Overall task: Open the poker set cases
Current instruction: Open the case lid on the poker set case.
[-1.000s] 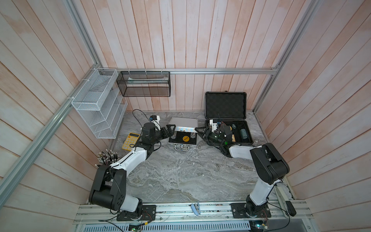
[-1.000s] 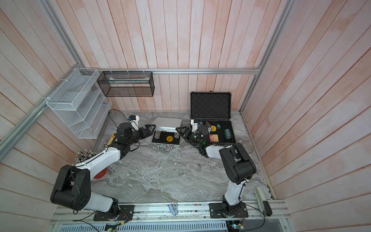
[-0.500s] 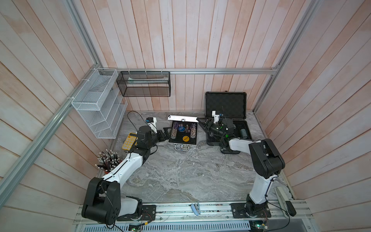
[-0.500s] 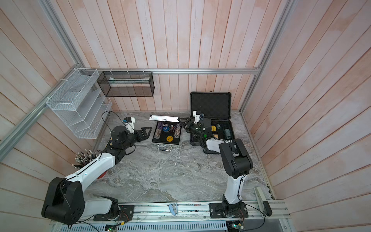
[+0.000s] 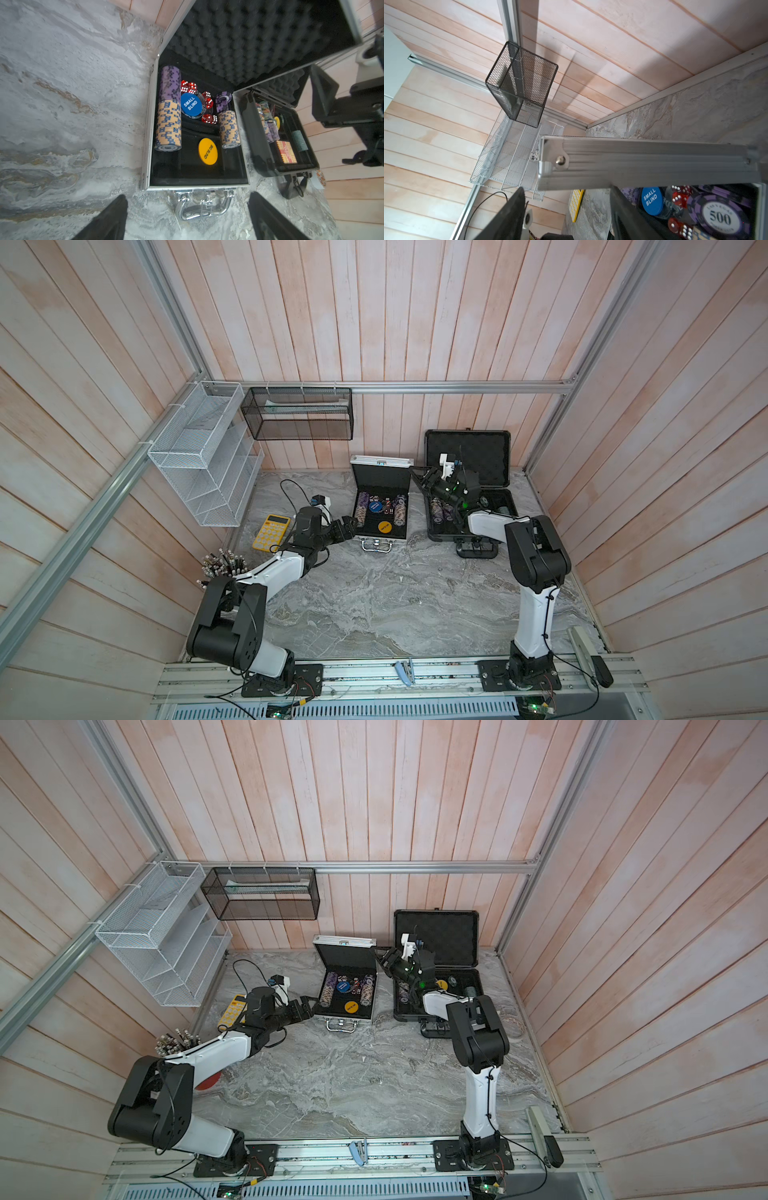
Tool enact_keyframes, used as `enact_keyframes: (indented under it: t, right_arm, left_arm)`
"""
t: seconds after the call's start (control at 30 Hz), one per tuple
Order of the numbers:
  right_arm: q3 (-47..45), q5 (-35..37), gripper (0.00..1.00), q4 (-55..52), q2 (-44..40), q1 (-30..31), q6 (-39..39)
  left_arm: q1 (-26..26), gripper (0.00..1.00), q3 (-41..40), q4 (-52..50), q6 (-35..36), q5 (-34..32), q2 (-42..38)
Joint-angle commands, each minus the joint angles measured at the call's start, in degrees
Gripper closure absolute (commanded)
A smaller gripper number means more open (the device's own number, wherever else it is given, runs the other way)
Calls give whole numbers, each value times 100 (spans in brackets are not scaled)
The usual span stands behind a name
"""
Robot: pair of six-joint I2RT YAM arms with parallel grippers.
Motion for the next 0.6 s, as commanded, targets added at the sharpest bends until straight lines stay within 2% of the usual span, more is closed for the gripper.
enact_keyframes:
  t: [0.0, 0.57]
  right_arm:
    - [305, 137, 35, 85, 223, -26, 99]
    - [1541, 389, 33, -383, 1129, -105, 322]
  left_arm:
    - [-1, 8, 64, 232, -27, 157, 156]
    - [-2, 8, 102, 258, 97, 140, 510]
